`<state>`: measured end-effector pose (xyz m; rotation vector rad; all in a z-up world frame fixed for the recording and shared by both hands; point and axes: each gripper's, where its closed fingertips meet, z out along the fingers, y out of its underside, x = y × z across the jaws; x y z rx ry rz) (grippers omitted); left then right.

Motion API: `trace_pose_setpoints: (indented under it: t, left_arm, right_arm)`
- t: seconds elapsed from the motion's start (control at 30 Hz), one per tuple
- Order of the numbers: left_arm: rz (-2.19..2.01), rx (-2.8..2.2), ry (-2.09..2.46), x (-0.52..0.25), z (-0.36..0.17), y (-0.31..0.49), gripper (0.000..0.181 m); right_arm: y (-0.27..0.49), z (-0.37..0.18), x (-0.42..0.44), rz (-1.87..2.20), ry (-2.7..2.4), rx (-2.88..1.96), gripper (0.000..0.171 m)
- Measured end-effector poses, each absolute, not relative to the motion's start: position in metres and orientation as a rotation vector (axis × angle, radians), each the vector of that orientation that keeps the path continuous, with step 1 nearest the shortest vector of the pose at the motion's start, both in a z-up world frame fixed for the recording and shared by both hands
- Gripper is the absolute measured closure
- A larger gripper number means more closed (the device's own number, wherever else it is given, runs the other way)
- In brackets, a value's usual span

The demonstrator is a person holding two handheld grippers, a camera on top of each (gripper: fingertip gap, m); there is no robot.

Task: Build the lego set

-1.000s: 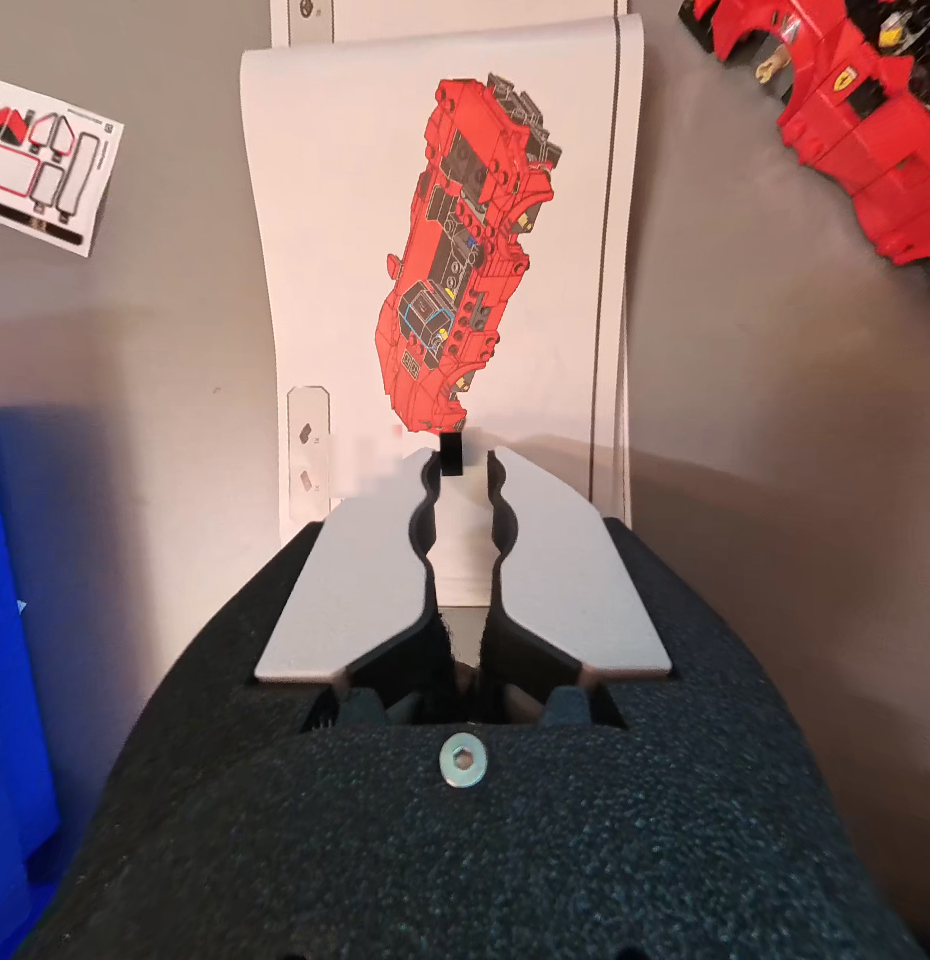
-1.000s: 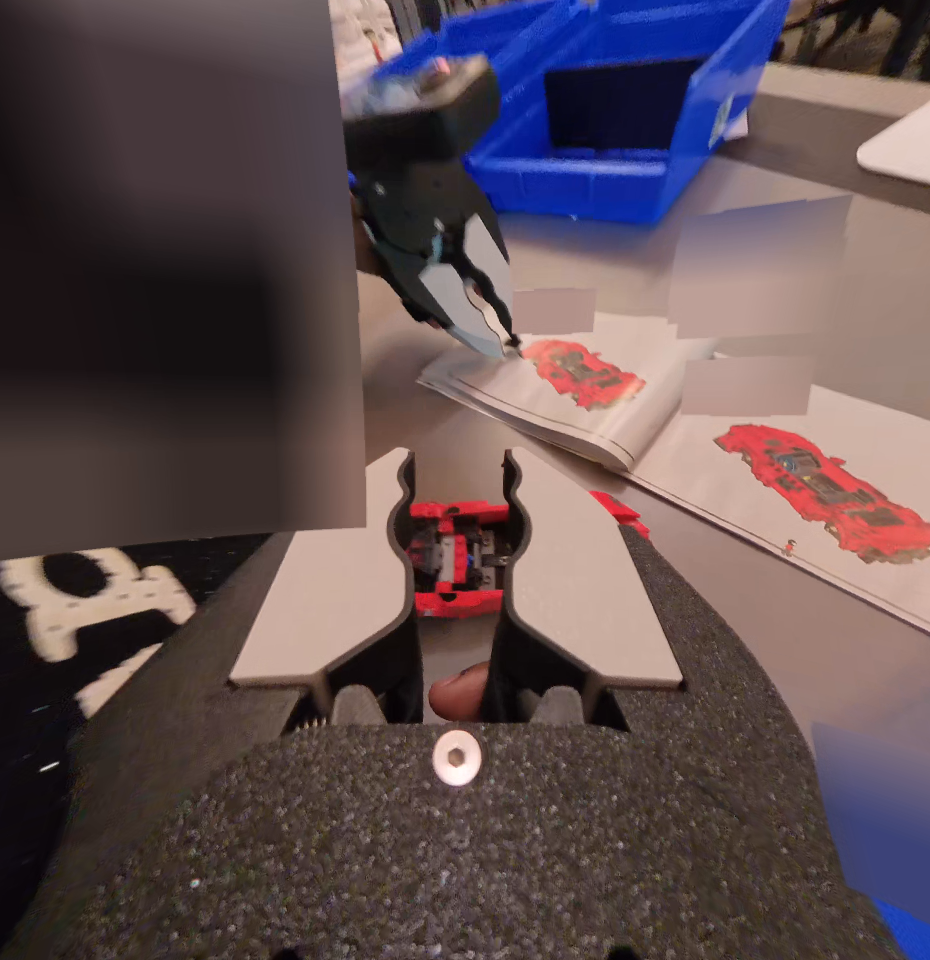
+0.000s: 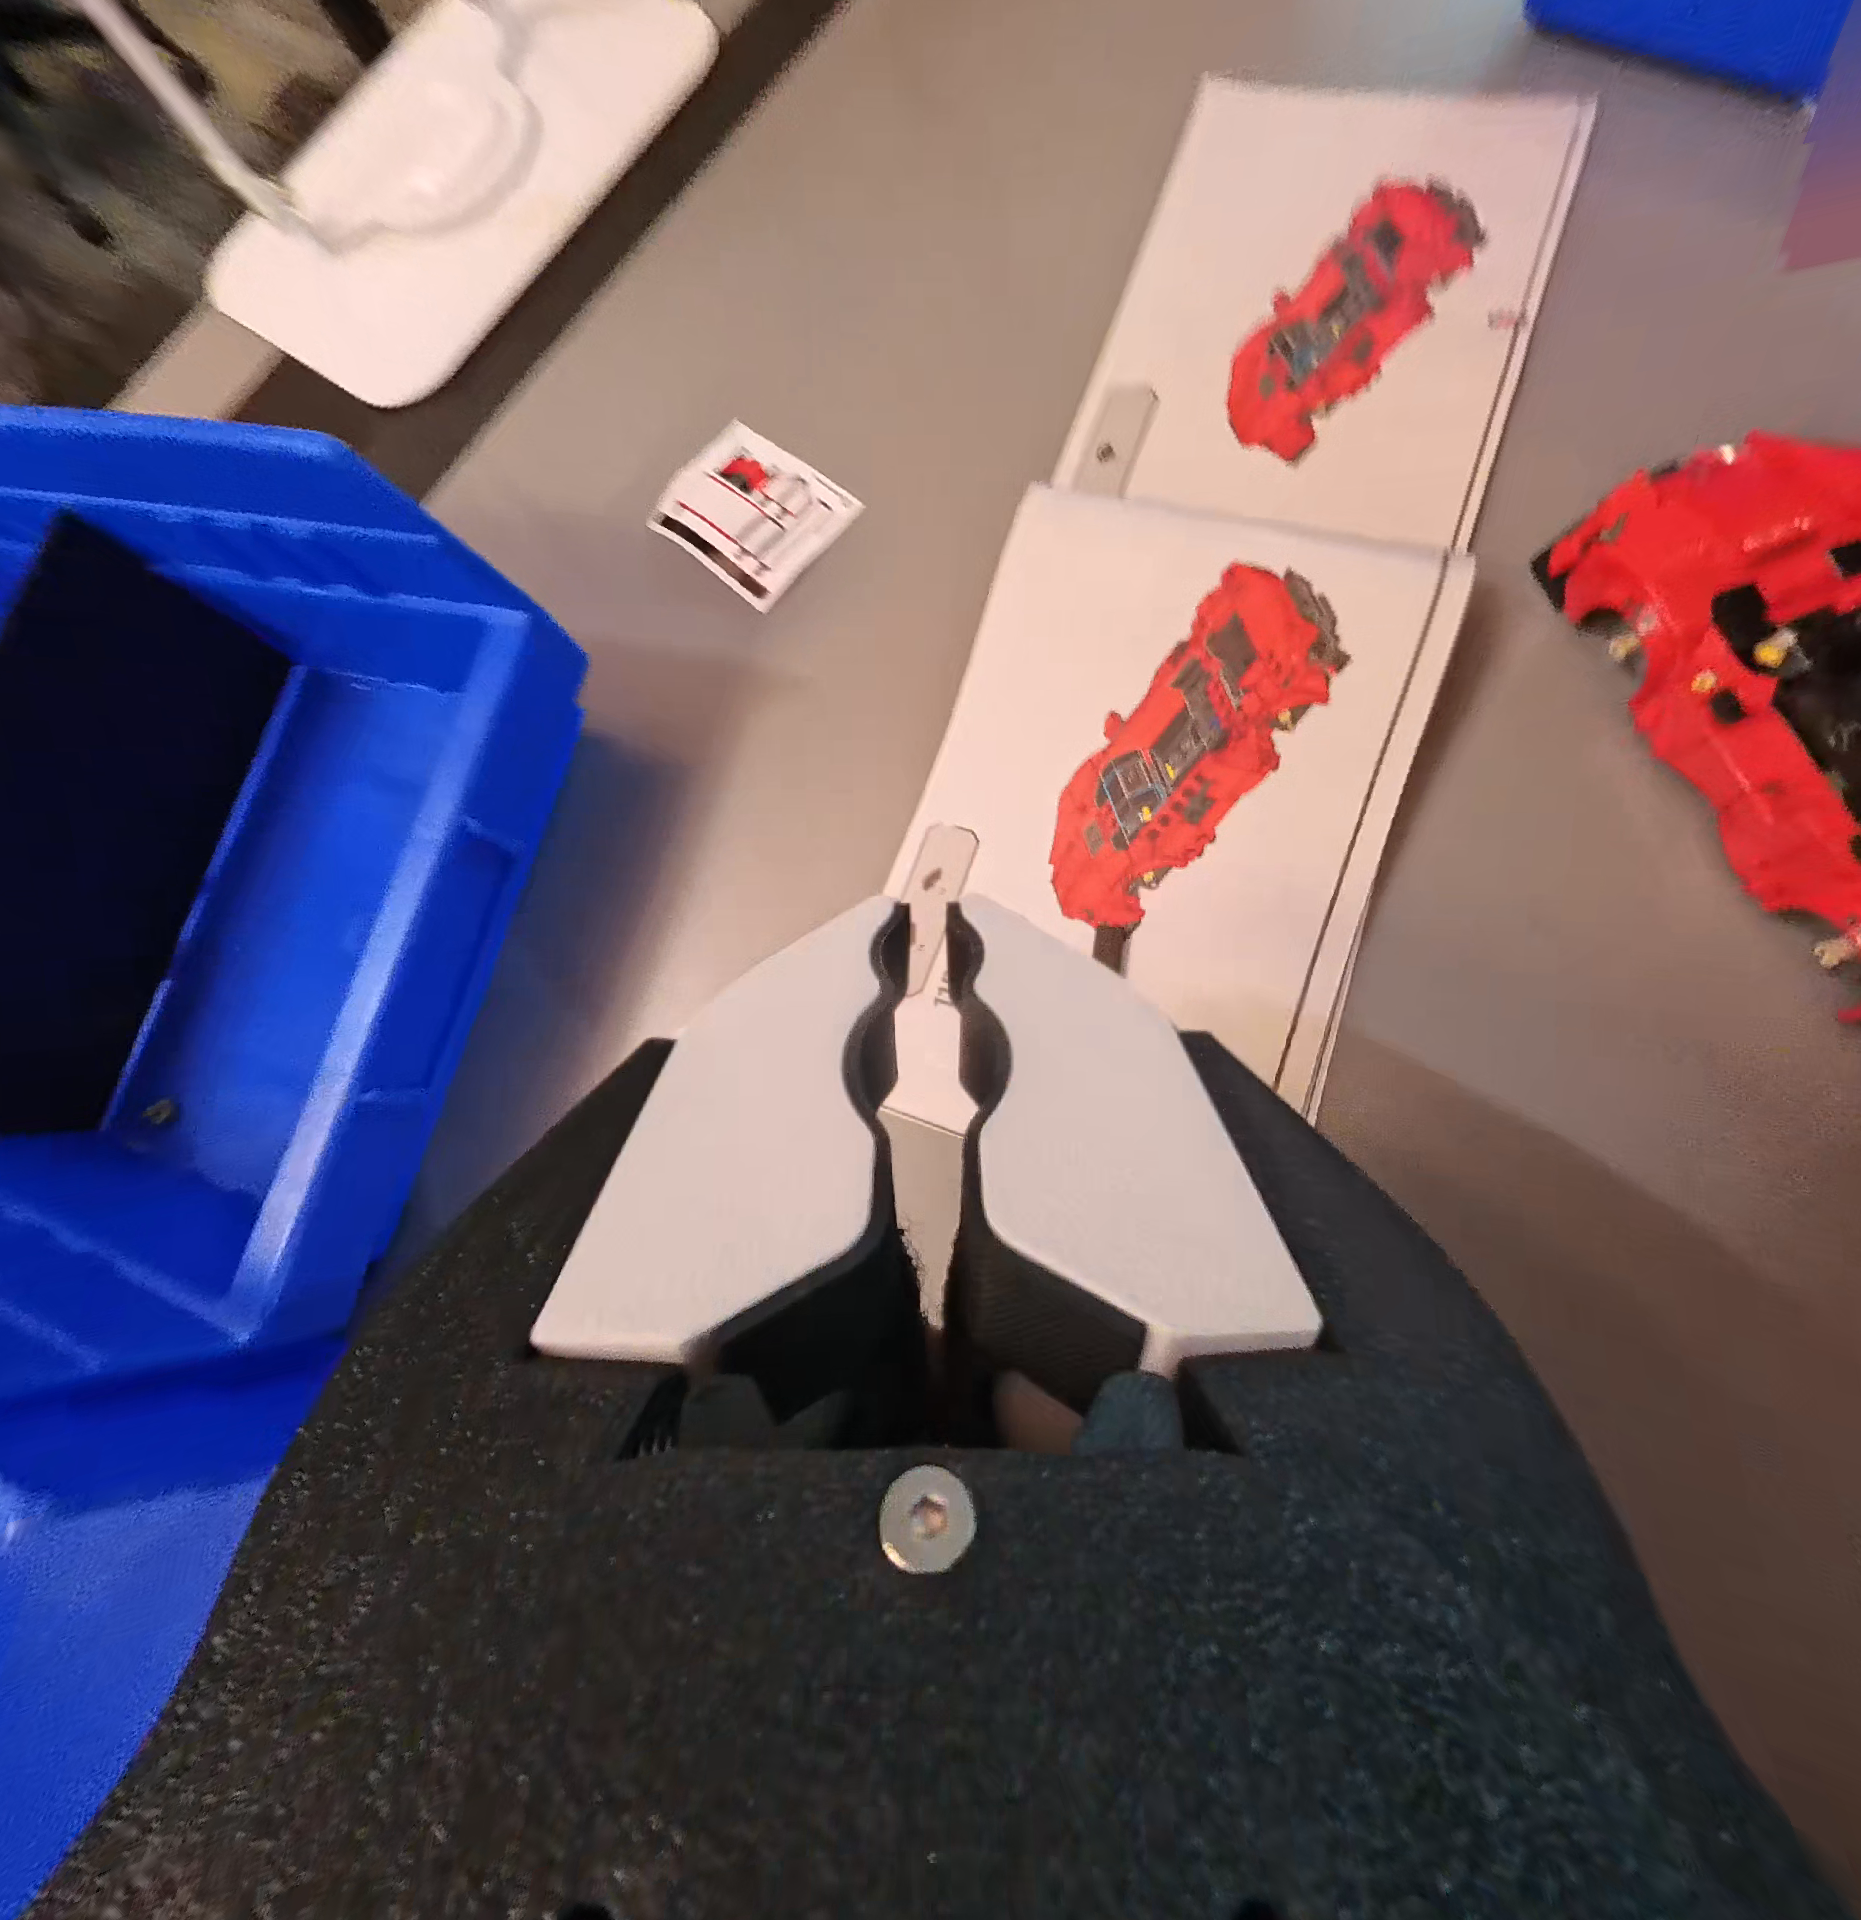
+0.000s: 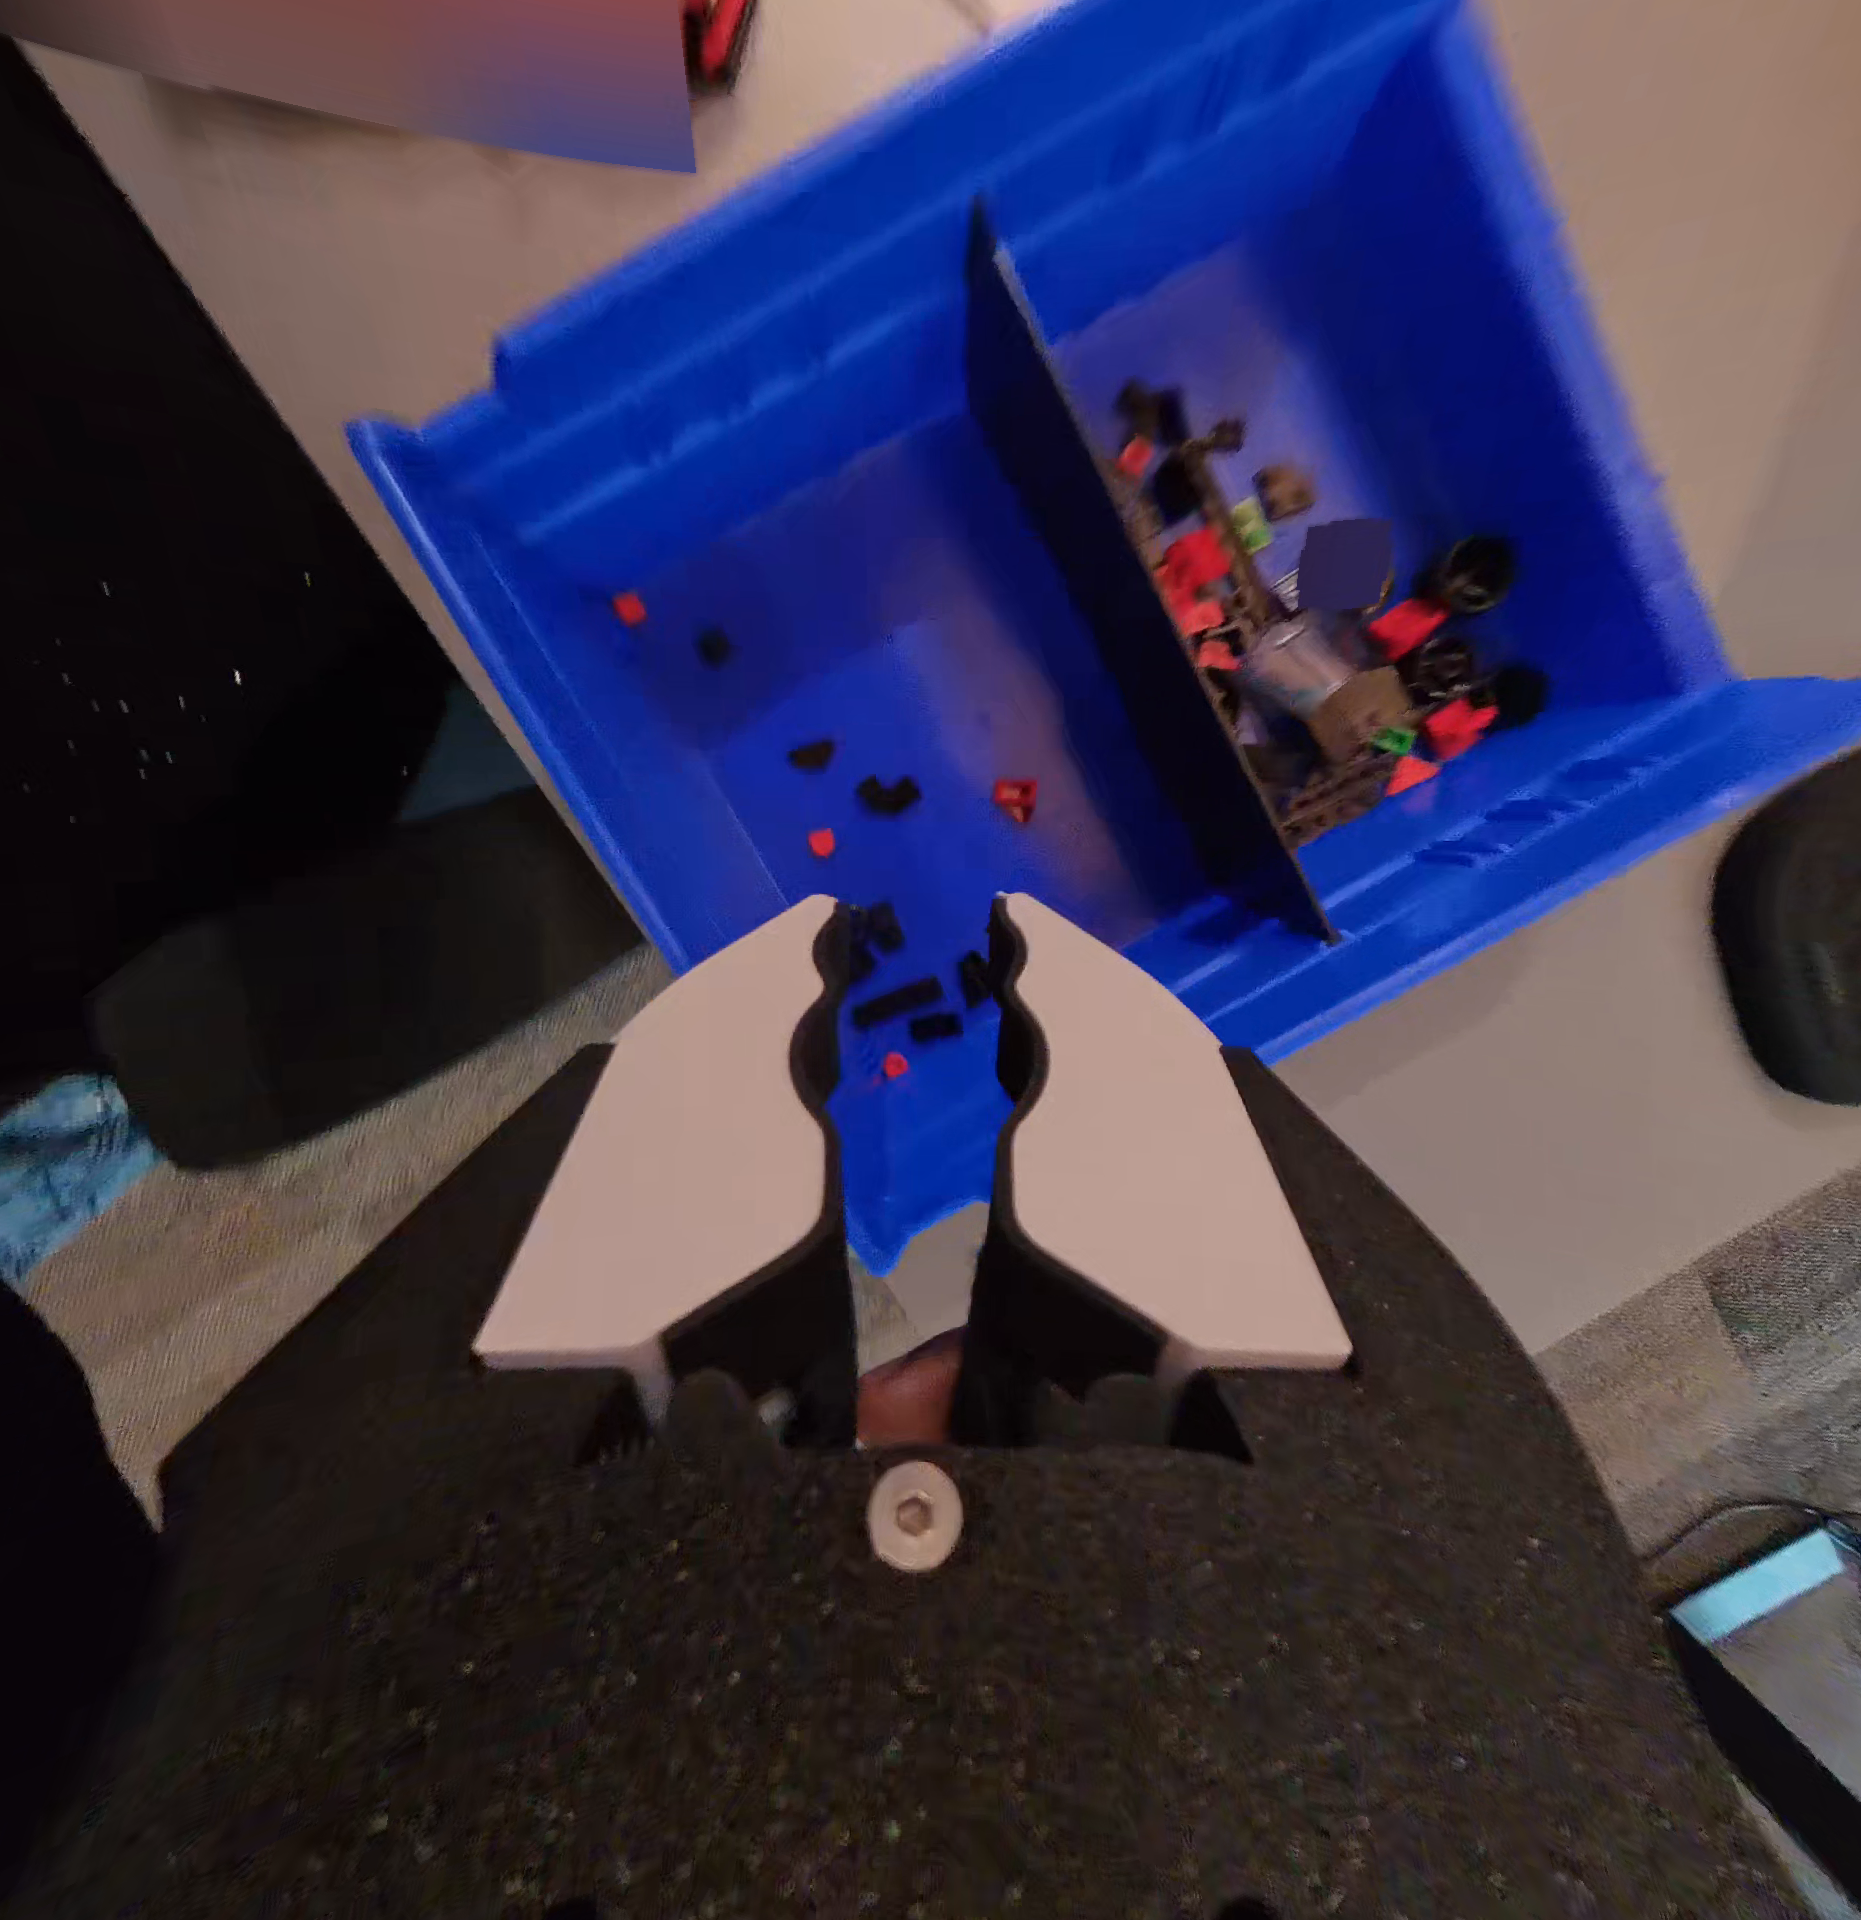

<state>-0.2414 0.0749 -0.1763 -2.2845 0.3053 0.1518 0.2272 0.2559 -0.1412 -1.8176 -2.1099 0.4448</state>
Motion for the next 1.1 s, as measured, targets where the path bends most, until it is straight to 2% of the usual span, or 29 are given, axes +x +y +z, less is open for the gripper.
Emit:
trace_pose_setpoints:
  t: [0.4,0.77,0.93,1.1]
  left_arm:
    - [0.24,-2.016,-0.044,-0.27,-0.132,0.02,0.181]
    - [0.318,-1.936,-0.141,-0.288,-0.126,0.01,0.181]
    - [0.319,-1.909,-0.144,-0.289,-0.123,0.014,0.181]
    - [0.322,-1.914,-0.114,-0.286,-0.123,0.016,0.181]
  right_arm:
    - [0.244,-0.204,0.214,0.408,-2.527,-1.682,0.151]
    - [0.266,-0.177,0.243,0.366,-2.401,-1.745,0.163]
    - [0.261,-0.183,0.247,0.371,-2.437,-1.769,0.17]
    - [0.25,-0.201,0.243,0.322,-2.601,-1.754,0.162]
